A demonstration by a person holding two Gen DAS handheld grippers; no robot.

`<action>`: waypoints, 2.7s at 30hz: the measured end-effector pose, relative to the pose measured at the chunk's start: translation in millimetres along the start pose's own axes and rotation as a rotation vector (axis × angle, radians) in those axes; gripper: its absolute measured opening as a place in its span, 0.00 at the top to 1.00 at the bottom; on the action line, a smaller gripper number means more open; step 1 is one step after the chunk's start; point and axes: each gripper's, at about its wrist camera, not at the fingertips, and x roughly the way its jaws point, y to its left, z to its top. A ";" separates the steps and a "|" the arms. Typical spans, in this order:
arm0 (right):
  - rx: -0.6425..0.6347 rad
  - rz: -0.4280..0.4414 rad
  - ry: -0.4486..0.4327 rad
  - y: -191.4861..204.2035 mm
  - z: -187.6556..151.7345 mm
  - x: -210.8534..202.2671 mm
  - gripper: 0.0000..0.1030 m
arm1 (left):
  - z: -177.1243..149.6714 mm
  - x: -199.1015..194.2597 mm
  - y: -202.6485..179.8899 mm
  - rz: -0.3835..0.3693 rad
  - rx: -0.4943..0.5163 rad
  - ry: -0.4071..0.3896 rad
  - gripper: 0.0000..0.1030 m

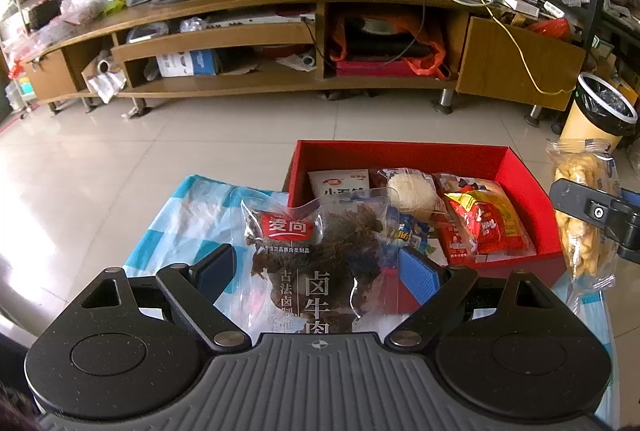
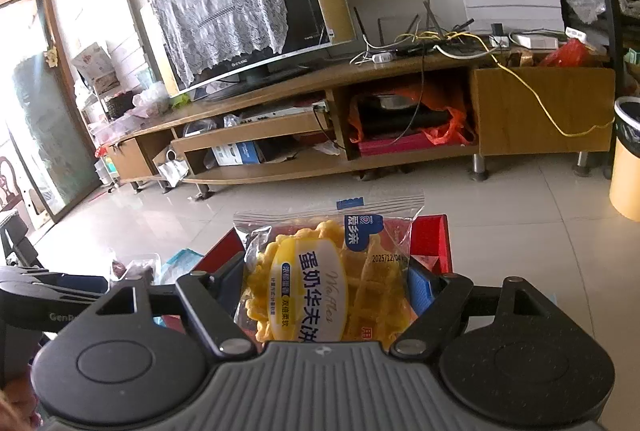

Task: Organize snacks
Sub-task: 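Carry the jerky and waffle packets with both tools over the red box, then lower the jerky packet into the box and open the left tool while the right tool lowers the waffle packet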

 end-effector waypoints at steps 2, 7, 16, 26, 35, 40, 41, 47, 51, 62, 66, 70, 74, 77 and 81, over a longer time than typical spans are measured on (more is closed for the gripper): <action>0.013 0.014 0.014 -0.2 3.0 4.8 0.25 | 2.1 2.5 -1.1 -0.010 0.001 0.006 0.12; -0.001 0.030 0.022 3.8 6.8 15.0 0.25 | 6.9 9.8 -3.3 -0.011 0.002 0.009 0.12; 0.006 0.028 0.024 2.8 12.3 23.8 0.25 | 16.1 14.8 -2.5 -0.020 -0.010 0.001 0.12; -0.006 0.025 0.023 4.4 15.6 24.6 0.25 | 32.6 21.6 -12.6 -0.036 -0.001 -0.010 0.12; -0.014 0.044 0.029 4.4 19.4 37.7 0.25 | 45.5 39.5 -20.0 -0.031 0.000 0.008 0.12; -0.002 0.042 0.040 -0.8 21.6 48.8 0.25 | 48.1 46.8 -25.3 -0.024 0.016 0.012 0.12; 0.001 0.043 0.040 -1.7 21.8 50.2 0.25 | 48.0 48.0 -26.0 -0.022 0.017 0.014 0.12; 0.015 0.047 0.046 -1.2 21.4 55.8 0.25 | 48.1 55.9 -31.9 -0.020 0.030 0.026 0.12; 0.020 0.043 0.061 -2.7 20.7 62.3 0.25 | 48.7 58.9 -34.0 -0.013 0.037 0.031 0.12; 0.036 0.044 0.091 -8.0 19.3 81.4 0.25 | 49.9 74.6 -32.9 -0.004 0.038 0.059 0.12; 0.044 0.045 0.087 -10.5 20.6 84.9 0.25 | 56.7 77.3 -34.6 0.001 0.039 0.047 0.12; 0.051 0.046 0.084 -13.5 19.0 87.3 0.25 | 58.6 81.3 -36.9 0.006 0.044 0.049 0.12; 0.060 0.042 0.099 -15.9 15.4 92.9 0.25 | 55.5 87.3 -36.8 0.010 0.046 0.062 0.12; 0.058 0.039 0.108 -15.8 14.1 97.4 0.25 | 53.4 91.8 -35.5 0.013 0.042 0.074 0.12; 0.059 0.041 0.115 -16.0 11.2 101.5 0.25 | 52.6 96.0 -34.2 0.020 0.044 0.080 0.12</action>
